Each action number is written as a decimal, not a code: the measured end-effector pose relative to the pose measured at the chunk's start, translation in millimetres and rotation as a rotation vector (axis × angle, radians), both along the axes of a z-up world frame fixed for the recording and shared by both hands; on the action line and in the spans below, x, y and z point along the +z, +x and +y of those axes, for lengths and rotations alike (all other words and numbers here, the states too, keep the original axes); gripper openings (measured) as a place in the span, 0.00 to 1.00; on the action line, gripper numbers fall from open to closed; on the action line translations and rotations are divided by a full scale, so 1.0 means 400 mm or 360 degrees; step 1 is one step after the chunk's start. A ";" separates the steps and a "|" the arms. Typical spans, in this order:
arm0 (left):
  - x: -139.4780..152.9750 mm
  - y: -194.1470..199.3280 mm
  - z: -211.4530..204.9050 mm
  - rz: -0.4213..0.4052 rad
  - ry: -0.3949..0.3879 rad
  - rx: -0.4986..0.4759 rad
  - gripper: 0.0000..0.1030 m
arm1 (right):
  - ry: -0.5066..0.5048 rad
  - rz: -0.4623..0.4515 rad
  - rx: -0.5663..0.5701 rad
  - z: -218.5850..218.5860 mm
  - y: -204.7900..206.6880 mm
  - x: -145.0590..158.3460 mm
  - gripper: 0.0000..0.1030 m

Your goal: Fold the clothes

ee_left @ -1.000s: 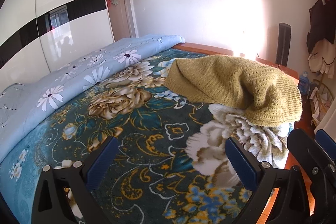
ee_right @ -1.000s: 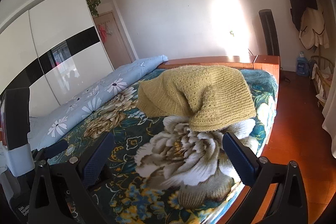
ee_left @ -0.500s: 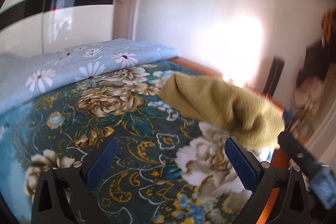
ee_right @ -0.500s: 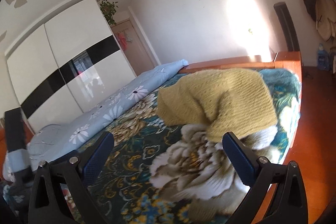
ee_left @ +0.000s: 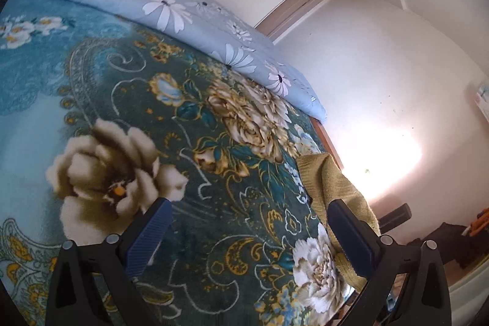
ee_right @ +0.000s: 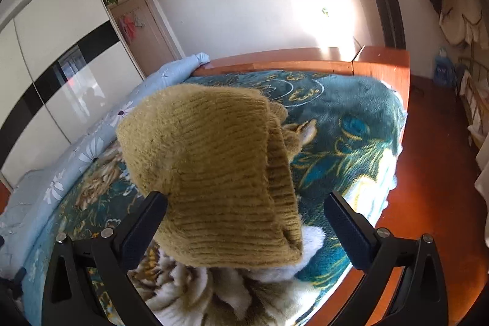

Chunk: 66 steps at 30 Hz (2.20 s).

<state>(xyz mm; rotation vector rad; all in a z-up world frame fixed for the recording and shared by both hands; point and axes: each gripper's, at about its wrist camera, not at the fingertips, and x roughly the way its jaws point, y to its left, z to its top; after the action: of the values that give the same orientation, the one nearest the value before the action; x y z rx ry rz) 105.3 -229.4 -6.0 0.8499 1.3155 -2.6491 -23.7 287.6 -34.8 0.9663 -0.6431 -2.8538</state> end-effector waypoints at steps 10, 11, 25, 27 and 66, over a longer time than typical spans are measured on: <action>0.028 0.258 -0.197 0.0132 -0.0146 0.0256 1.00 | -0.0638 0.0007 -0.0002 0.025 0.046 0.010 0.22; 0.038 0.286 -0.214 0.0141 -0.0238 0.0296 1.00 | -0.0646 0.0010 0.0003 0.014 0.048 0.028 0.12; 0.047 0.589 -0.424 0.0123 -0.0426 0.0523 1.00 | -0.0478 0.0112 0.0570 -0.411 0.035 0.354 0.09; 0.053 0.623 -0.440 0.0122 -0.0466 0.0548 1.00 | -0.0439 0.0128 0.0700 -0.500 0.042 0.397 0.09; 0.016 0.625 -0.421 -0.0149 -0.0715 0.0212 1.00 | -0.0268 -0.0278 0.1436 -1.164 0.347 0.052 0.42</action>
<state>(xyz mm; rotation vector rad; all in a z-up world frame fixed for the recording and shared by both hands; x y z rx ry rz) 355.4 -397.6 0.5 0.7753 0.6831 -2.6043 115.0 -178.2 -13.9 1.1095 -0.3172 -1.9150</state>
